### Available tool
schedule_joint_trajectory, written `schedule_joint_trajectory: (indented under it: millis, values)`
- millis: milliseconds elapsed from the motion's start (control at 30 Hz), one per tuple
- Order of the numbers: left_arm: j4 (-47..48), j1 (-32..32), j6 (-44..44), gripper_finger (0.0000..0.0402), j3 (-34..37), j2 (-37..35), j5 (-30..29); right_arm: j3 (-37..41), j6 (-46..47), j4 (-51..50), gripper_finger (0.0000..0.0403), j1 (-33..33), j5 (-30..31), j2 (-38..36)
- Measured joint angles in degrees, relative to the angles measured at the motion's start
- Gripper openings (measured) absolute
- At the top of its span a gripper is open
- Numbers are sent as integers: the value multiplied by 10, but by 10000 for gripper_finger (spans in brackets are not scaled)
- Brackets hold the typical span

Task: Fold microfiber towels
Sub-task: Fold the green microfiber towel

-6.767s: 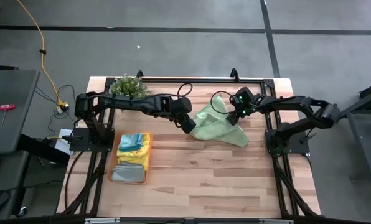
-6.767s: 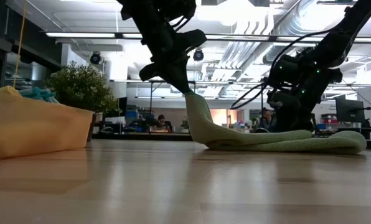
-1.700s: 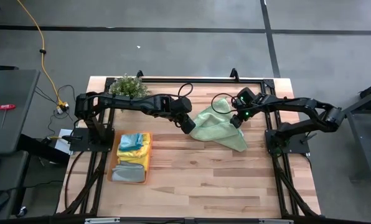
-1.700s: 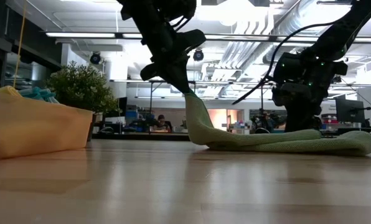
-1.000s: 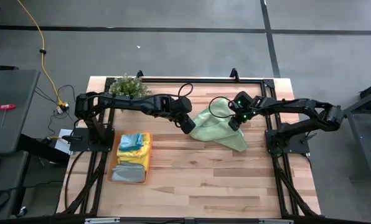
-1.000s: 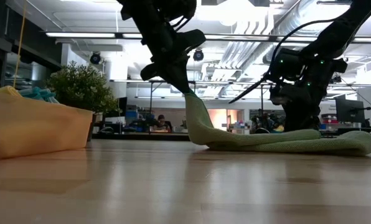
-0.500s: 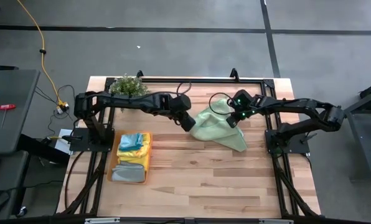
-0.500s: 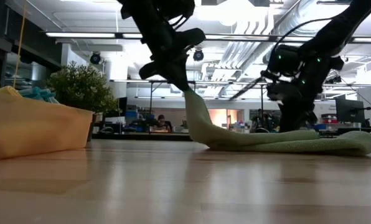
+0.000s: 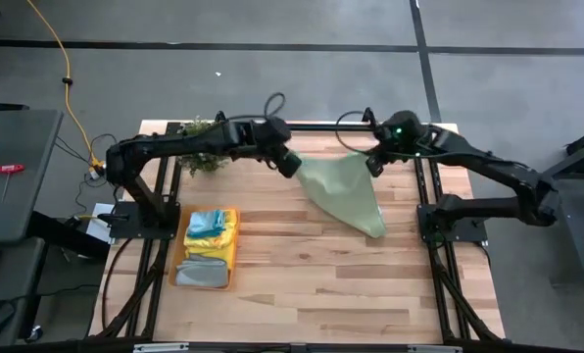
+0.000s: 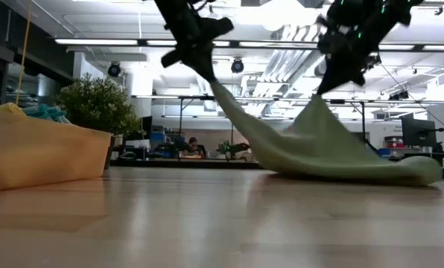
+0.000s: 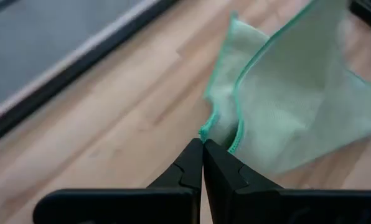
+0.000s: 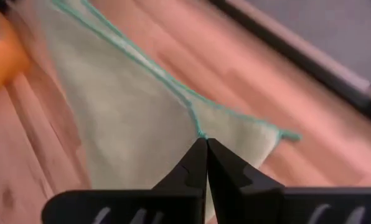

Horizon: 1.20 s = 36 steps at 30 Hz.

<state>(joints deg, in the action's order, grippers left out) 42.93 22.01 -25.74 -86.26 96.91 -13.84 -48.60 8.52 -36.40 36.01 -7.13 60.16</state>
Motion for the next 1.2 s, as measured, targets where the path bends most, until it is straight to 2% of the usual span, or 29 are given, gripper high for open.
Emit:
schedule_joint_trajectory:
  millis: [200,533,833,1000,1200]
  values:
    - [4,46,26,1,-45,-16,-20,-94,-22,-30,0,0,48,-31]
    - [26,124,79,1,-177,-18,-22,-266,-117,-94,0,36,86,22]
    - [78,157,138,0,-306,-18,-142,-381,-189,-123,0,87,99,55]
    - [87,164,147,0,-330,-18,-143,-431,-205,-141,0,98,99,69]
    - [163,151,137,0,-307,-17,-138,-444,-201,-195,0,90,96,69]
